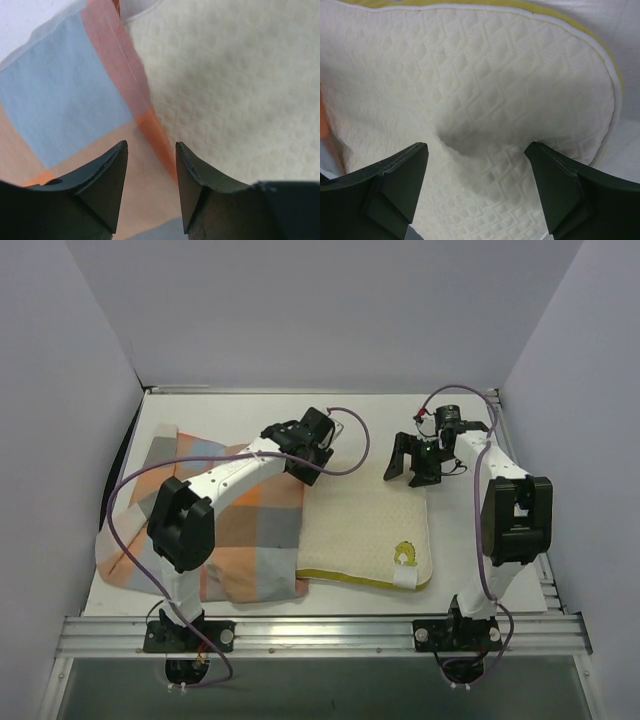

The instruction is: Put the pillow into the pillowcase

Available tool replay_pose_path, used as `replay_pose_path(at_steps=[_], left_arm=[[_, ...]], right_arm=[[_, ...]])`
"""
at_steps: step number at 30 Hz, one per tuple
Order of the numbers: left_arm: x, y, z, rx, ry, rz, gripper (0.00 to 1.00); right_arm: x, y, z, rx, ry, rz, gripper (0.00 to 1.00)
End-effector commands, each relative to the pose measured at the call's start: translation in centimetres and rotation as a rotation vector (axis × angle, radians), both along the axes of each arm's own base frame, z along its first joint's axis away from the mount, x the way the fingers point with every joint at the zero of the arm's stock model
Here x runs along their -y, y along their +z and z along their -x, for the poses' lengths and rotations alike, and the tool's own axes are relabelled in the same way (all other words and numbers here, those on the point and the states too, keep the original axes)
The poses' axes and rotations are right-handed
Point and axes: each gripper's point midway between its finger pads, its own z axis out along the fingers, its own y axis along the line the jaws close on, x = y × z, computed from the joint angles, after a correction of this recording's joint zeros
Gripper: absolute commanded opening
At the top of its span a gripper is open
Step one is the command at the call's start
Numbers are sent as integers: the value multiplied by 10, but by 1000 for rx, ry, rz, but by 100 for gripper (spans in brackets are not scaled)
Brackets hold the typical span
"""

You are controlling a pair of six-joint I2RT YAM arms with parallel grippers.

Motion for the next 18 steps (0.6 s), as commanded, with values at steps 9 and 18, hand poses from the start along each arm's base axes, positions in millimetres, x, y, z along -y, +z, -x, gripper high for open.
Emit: replay_pose_path(at_steps=[9, 18], left_arm=[[18, -1, -41, 65, 20, 12, 32], [-10, 14, -50, 165, 91, -106, 47]], right_arm=[[-15, -10, 37, -151, 64, -113, 61], [-12, -11, 44, -157, 66, -119, 56]])
